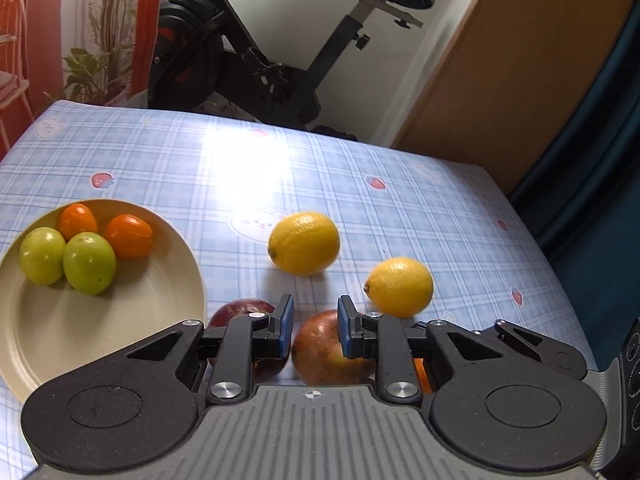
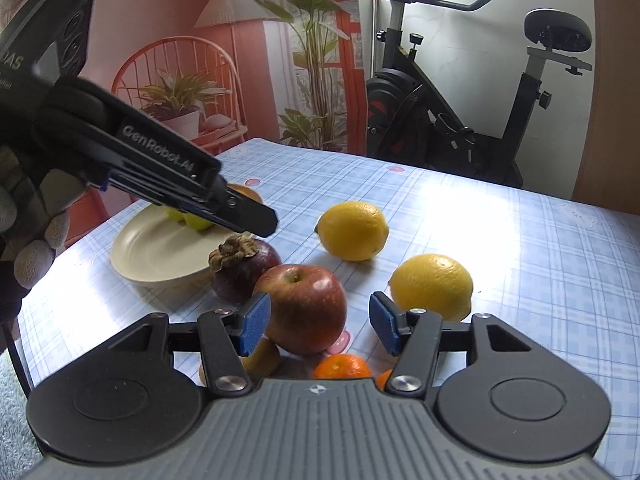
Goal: Organize fruits
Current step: 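Withdraw both grippers from the plate and move to the red apple, then close both grippers around the red apple and lift it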
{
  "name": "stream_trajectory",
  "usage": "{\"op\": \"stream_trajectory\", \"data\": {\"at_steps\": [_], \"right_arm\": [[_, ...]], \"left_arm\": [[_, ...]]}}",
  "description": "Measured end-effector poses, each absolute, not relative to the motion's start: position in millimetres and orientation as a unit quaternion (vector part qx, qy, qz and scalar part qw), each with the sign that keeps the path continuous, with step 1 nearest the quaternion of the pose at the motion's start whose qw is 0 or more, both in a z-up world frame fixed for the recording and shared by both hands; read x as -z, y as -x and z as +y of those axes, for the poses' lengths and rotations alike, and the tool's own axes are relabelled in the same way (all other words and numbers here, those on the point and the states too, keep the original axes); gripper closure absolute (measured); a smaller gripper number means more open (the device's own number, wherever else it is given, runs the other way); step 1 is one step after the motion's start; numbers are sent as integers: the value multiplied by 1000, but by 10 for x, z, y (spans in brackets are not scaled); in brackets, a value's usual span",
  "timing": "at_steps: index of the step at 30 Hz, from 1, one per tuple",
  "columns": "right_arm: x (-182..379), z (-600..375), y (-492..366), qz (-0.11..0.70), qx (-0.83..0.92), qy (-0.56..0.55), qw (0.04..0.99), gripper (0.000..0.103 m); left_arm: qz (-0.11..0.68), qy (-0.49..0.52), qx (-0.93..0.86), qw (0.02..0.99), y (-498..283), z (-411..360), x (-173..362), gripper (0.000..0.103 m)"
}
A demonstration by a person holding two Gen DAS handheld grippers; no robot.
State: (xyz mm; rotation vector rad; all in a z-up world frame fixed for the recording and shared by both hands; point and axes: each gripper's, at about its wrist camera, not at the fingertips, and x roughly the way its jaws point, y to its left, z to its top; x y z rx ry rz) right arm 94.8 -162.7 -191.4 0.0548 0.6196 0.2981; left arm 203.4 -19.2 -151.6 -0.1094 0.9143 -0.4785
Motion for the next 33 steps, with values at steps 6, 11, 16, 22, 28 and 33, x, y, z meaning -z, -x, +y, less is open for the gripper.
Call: {"op": "stream_trajectory", "data": {"at_steps": [6,11,16,22,28,33], "right_arm": [[2008,-1596,-1029,314,-157,-30,936,43],[2080,-1582,-1137,327,-163,-43,930,40],[2121,-1559,-1224,335,-166,-47,926,35],[2132,-1647,-1229,333,-170,-54,926,37],[2136,-1795,-1224,332,-154,-78,927,37],[2134,-1789,-1217,331,-153,-77,928,37]], "left_arm": [[452,51,241,857,-2077,-285,1583,78],[462,63,245,850,-2137,-296,1625,78],[468,66,246,846,-2171,-315,1660,78],[469,65,249,845,-2195,-345,1678,64],[478,80,246,839,-2241,-362,1736,64],[481,96,248,836,-2267,-393,1784,64]]}}
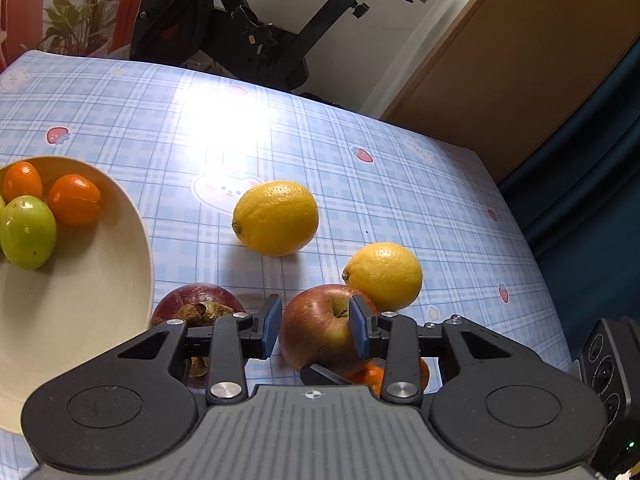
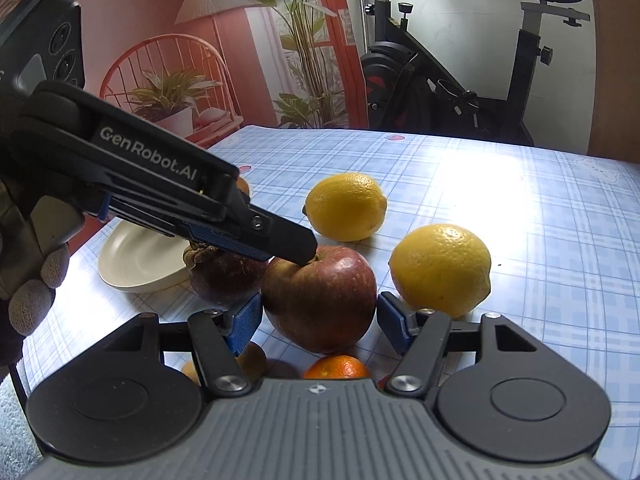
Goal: Organize fruits
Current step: 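Close both grippers around the red apple and lift it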
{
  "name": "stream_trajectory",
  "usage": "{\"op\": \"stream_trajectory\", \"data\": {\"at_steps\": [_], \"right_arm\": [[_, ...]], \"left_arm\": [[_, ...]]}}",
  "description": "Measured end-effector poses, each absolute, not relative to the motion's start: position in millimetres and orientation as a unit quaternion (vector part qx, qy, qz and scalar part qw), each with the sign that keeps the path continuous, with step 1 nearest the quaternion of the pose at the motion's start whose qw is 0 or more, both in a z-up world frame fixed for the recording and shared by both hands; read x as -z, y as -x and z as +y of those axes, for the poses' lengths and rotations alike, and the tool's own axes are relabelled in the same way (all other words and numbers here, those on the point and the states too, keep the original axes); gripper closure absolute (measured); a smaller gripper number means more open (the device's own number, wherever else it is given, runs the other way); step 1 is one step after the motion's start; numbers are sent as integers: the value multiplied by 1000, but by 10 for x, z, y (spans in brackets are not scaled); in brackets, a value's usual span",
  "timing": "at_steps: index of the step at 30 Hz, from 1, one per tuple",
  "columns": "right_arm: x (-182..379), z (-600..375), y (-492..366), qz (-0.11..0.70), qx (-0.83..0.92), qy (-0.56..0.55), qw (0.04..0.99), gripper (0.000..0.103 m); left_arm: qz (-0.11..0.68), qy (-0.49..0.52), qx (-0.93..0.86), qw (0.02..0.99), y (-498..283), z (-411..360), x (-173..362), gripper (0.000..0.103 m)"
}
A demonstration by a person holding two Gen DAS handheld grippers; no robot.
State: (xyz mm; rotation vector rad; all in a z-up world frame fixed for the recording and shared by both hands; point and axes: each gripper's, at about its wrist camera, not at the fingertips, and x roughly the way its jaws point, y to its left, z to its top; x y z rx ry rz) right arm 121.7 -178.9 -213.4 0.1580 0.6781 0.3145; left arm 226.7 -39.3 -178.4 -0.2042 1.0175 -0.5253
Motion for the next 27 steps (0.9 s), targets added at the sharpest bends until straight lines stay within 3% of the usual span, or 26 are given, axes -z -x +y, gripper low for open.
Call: {"op": "stream_trajectory", "data": {"at_steps": [15,27], "right_arm": [[2158,-1737,-1224,341,-161,-61,924,37],[1796,-1479,-1216,309,-176,-39,934,37]], "left_arm": [[485,107,271,825,-2299,-415,1853,62],[441,112,268,849,-2162,-124,1441,62]]}}
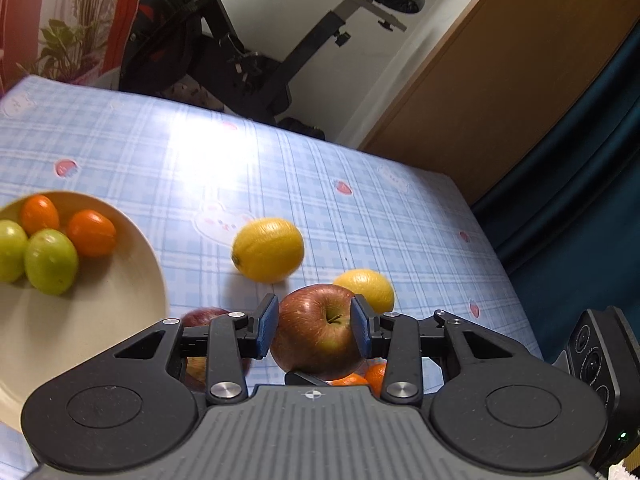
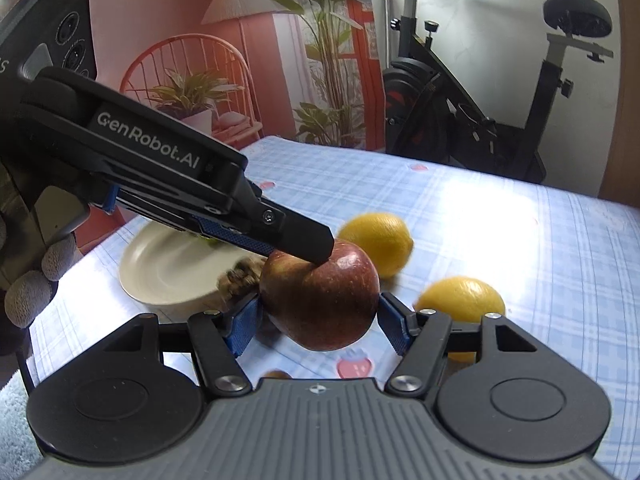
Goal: Organize fruits
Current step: 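Close both grippers around the red apple and lift it, then carry the red apple onto the cream plate and open both grippers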
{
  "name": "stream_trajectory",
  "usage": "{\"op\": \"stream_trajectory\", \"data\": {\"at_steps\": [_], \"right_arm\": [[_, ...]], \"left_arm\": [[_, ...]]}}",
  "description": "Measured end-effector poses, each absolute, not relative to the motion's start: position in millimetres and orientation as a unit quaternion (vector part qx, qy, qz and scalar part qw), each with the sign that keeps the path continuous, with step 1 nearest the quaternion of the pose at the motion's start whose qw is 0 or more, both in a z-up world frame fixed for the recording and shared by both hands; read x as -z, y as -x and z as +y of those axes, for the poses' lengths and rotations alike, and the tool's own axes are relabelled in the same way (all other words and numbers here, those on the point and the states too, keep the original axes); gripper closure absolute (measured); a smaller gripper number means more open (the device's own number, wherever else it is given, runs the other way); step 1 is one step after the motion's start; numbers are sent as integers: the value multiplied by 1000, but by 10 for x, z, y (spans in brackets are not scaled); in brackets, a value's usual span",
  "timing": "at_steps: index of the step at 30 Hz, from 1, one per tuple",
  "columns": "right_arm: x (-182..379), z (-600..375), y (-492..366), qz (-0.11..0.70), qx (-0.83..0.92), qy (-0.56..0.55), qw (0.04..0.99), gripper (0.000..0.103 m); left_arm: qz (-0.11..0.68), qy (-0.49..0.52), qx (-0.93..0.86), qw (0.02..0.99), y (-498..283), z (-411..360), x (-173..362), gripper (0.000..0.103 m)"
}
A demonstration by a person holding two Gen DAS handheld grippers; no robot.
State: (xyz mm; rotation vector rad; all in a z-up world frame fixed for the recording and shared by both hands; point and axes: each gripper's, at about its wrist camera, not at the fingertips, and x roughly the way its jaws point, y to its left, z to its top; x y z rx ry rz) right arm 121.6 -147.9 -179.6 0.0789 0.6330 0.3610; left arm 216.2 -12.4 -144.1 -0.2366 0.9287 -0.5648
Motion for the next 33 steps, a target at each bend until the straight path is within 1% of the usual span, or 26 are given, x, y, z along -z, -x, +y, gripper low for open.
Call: {"op": "stream_trajectory", "data": {"at_steps": [5,10,16,23,33], "right_arm": [[1626,-1132,-1350,295,-204,-25,933,37],[1556,-683,-1535,291,-242,-15,925,37],[1717,-156,-1812,310,-284,10,908,37],[1941,152,-2051,327,-313,3,892,37],[2111,379,-2272,339,-322,13,884,37]], "left_arm": [[421,116,246,865,-2115,217,1248,62],[416,119,212,876,-2101,653,1182,62],[433,134,166,876,-2173,1103,1301,62],[441,145,131,876,-2233,1480,1454,62],[447,154,104,875,-2349,1706,1597,62]]}}
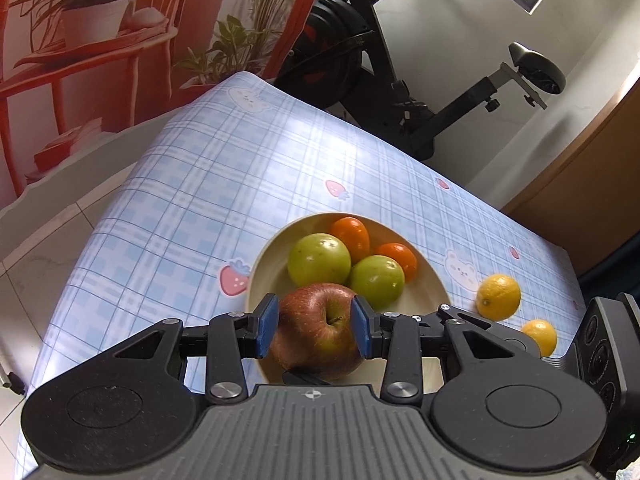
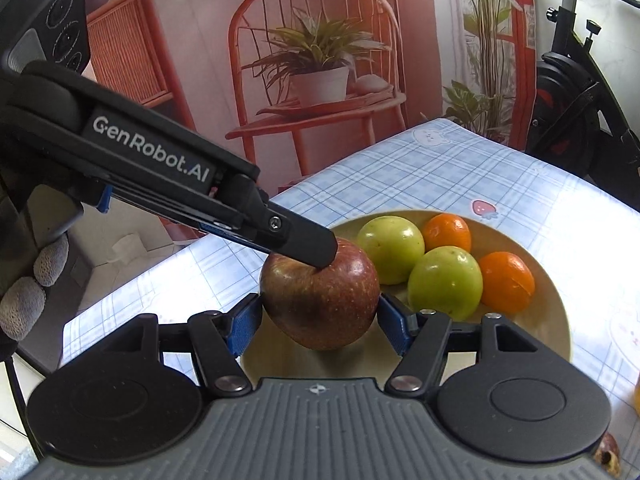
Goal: Organize fruits
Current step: 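Carry the red apple onto the cream plate and open both grippers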
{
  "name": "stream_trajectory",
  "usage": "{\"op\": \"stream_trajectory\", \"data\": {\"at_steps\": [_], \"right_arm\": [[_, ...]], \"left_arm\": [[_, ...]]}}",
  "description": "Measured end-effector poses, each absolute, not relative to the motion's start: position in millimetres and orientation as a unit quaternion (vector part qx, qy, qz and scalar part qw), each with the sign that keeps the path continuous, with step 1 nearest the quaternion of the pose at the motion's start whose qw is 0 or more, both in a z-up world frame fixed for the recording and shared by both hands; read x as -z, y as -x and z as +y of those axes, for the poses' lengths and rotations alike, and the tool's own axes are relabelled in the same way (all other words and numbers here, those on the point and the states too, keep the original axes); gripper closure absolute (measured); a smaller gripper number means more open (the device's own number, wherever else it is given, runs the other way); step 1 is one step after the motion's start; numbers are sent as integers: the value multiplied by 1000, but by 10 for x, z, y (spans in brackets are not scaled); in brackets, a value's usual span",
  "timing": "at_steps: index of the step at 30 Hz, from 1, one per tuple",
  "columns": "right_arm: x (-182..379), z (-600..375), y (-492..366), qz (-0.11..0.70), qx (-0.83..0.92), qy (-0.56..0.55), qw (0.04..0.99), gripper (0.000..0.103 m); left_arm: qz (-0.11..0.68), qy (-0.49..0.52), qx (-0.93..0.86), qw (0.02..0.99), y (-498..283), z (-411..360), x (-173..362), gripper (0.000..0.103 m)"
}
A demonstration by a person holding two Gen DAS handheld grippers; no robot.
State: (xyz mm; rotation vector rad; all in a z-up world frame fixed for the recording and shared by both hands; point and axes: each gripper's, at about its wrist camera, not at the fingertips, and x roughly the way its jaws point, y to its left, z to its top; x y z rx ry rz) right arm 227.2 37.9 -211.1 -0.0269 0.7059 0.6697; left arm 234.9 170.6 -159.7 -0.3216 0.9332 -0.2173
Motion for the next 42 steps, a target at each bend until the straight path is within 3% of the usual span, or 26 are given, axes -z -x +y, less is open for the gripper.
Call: {"op": "stream_trajectory", "data": {"at_steps": [26,42], "right_arm": [[2071,424,-2240,330,-315,42,889,37],[1777,-589,-1421,280,-241,14,929,37]], "left_arm": [[426,137,70,891,-2372,1750,1577,61],[388,77,74,916,-2118,1269,1213,63]]}}
